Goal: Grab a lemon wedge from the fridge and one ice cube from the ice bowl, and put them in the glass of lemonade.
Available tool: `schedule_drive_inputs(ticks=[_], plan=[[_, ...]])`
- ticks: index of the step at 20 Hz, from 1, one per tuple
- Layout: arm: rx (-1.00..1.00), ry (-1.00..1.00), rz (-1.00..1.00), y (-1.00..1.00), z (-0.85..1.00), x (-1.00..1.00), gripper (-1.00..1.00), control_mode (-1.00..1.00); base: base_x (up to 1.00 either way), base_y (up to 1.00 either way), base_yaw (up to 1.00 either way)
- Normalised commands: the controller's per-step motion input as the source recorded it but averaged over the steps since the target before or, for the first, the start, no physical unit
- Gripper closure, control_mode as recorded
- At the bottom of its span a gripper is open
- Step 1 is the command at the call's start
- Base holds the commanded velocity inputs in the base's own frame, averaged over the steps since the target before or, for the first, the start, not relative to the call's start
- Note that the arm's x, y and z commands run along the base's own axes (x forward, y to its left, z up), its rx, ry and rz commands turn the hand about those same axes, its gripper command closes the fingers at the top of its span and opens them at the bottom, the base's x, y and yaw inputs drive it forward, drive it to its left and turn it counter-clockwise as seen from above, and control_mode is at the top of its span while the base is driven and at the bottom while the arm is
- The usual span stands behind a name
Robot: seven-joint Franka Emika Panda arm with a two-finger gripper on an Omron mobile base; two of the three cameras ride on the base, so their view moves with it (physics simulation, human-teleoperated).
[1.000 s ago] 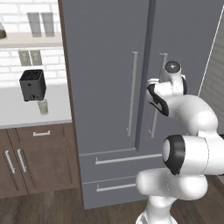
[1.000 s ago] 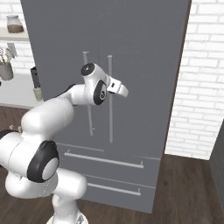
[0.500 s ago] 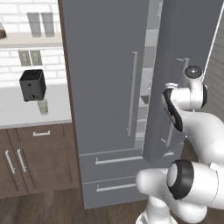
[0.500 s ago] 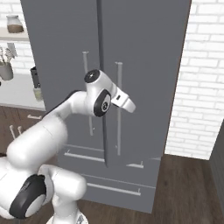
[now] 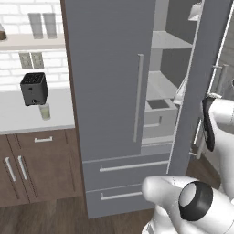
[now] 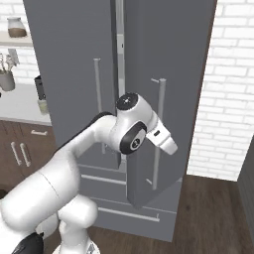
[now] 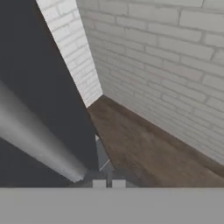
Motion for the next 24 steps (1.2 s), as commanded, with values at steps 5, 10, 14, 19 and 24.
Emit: schedule_drive_inputs(ticks=[5,10,14,19,24], plan=[[0.01,0.00,-0.04,-0.02,0.54,-0.74,1.00,-1.00,0.00,0.00,0.00],[0.00,0.00,0.00,0.24,0.76,-0.79,1.00,-1.00,0.00,0.00,0.00],[-0.03,0.00,0.00,0.43,0.66,-0.60,1.00,-1.00,0.00,0.00,0.00],[-0.30,0.01,-0.01,0.97,0.37,-0.02,-1.00,-1.00,0.00,0.00,0.00],[-0.27,0.07,0.04,1.00,0.20,0.15,-1.00,-1.00,0.00,0.00,0.00]])
